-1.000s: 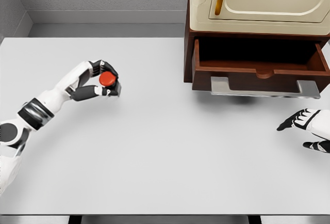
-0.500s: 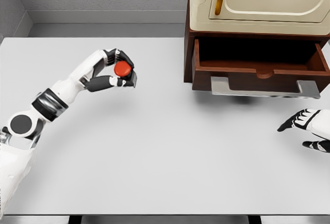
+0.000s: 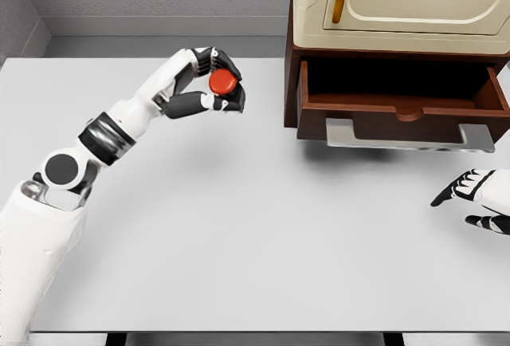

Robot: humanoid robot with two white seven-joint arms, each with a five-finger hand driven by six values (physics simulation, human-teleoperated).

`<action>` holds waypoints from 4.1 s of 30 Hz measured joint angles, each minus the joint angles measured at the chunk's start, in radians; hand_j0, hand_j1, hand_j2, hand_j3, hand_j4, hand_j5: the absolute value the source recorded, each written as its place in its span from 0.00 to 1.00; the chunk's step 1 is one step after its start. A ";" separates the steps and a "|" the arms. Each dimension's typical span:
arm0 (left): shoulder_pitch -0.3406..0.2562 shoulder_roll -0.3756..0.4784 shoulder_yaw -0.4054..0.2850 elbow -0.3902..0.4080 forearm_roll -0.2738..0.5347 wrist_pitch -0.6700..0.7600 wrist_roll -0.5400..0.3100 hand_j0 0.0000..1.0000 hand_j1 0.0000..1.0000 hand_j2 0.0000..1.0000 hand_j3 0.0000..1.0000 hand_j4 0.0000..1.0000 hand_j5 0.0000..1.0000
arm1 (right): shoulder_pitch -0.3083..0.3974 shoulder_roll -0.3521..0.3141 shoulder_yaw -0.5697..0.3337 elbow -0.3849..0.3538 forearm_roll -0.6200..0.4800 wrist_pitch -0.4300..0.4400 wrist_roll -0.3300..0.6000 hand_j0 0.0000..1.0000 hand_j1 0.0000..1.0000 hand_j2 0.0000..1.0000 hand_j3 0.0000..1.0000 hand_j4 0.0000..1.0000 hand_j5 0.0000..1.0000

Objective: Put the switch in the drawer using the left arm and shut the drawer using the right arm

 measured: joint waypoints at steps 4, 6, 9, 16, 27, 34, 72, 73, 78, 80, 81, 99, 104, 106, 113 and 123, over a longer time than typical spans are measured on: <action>-0.031 -0.026 -0.014 0.000 0.000 0.005 0.000 0.39 0.39 0.39 0.39 0.39 0.39 | 0.000 0.000 0.000 0.001 0.000 0.000 0.000 0.68 0.68 0.68 0.68 0.68 0.68; -0.043 -0.038 -0.019 0.001 -0.009 0.007 0.000 0.39 0.39 0.39 0.39 0.39 0.39 | 0.000 0.000 0.000 0.001 0.000 0.000 0.000 0.68 0.68 0.68 0.68 0.68 0.68; -0.057 -0.069 -0.022 0.003 -0.041 0.008 0.000 0.39 0.39 0.39 0.39 0.39 0.39 | 0.000 0.000 0.000 0.001 0.000 0.000 0.000 0.68 0.68 0.68 0.68 0.68 0.68; -0.089 -0.135 -0.024 0.012 -0.077 0.008 0.000 0.39 0.39 0.39 0.39 0.39 0.39 | 0.000 0.000 0.000 0.001 0.001 0.000 0.000 0.69 0.69 0.69 0.69 0.69 0.69; -0.124 -0.281 -0.024 0.065 -0.197 0.006 0.001 0.39 0.39 0.39 0.39 0.39 0.39 | 0.000 -0.001 0.000 0.003 0.001 0.000 -0.001 0.69 0.69 0.69 0.69 0.69 0.69; -0.146 -0.309 -0.025 0.093 -0.280 0.006 0.001 0.39 0.39 0.39 0.39 0.39 0.39 | 0.000 0.000 0.000 0.006 0.001 0.000 0.000 0.69 0.69 0.69 0.69 0.69 0.69; -0.293 -0.312 -0.208 0.094 -0.729 0.005 0.003 0.40 0.40 0.40 0.40 0.40 0.40 | 0.000 -0.002 -0.002 0.006 0.002 0.000 0.000 0.69 0.69 0.69 0.69 0.69 0.69; -0.299 -0.312 -0.213 0.097 -0.737 0.005 0.003 0.40 0.40 0.40 0.40 0.40 0.40 | 0.000 -0.002 -0.002 0.006 0.002 0.000 0.000 0.69 0.69 0.69 0.69 0.69 0.69; -0.333 -0.312 -0.239 0.136 -0.771 0.004 0.004 0.40 0.40 0.40 0.40 0.40 0.40 | 0.000 -0.001 -0.002 0.005 0.002 0.000 0.000 0.69 0.69 0.69 0.69 0.69 0.69; -0.337 -0.312 -0.251 0.149 -0.791 0.004 0.005 0.40 0.40 0.40 0.40 0.40 0.40 | -0.002 -0.001 -0.002 0.005 0.002 0.000 0.000 0.69 0.69 0.69 0.69 0.69 0.69; -0.339 -0.312 -0.255 0.153 -0.800 0.003 0.005 0.40 0.40 0.40 0.40 0.40 0.40 | 0.000 -0.001 -0.002 0.005 0.002 0.000 0.000 0.69 0.69 0.69 0.69 0.69 0.69; -0.347 -0.312 -0.278 0.125 -0.863 0.003 0.006 0.81 0.81 0.81 0.81 0.81 0.81 | 0.000 -0.002 -0.002 0.002 0.001 0.000 0.000 0.69 0.69 0.69 0.69 0.69 0.69; -0.347 -0.312 -0.279 0.123 -0.863 0.002 0.006 0.81 0.81 0.81 0.81 0.81 0.81 | 0.000 -0.003 -0.002 0.002 0.001 0.000 0.000 0.69 0.69 0.69 0.69 0.69 0.69; -0.345 -0.312 -0.280 0.119 -0.863 0.002 0.006 0.82 0.82 0.82 0.82 0.82 0.82 | 0.000 -0.003 -0.002 0.002 0.001 0.000 0.000 0.69 0.69 0.69 0.69 0.69 0.69; -0.337 -0.312 -0.279 0.068 -0.861 -0.001 0.004 1.00 1.00 1.00 1.00 1.00 1.00 | 0.000 -0.003 -0.002 0.010 0.002 0.000 0.000 0.69 0.69 0.69 0.69 0.69 0.69; -0.325 -0.270 -0.283 -0.129 -0.577 -0.134 0.000 1.00 1.00 1.00 1.00 1.00 1.00 | -0.018 -0.002 -0.001 0.031 0.003 0.000 0.000 0.71 0.71 0.71 0.71 0.71 0.71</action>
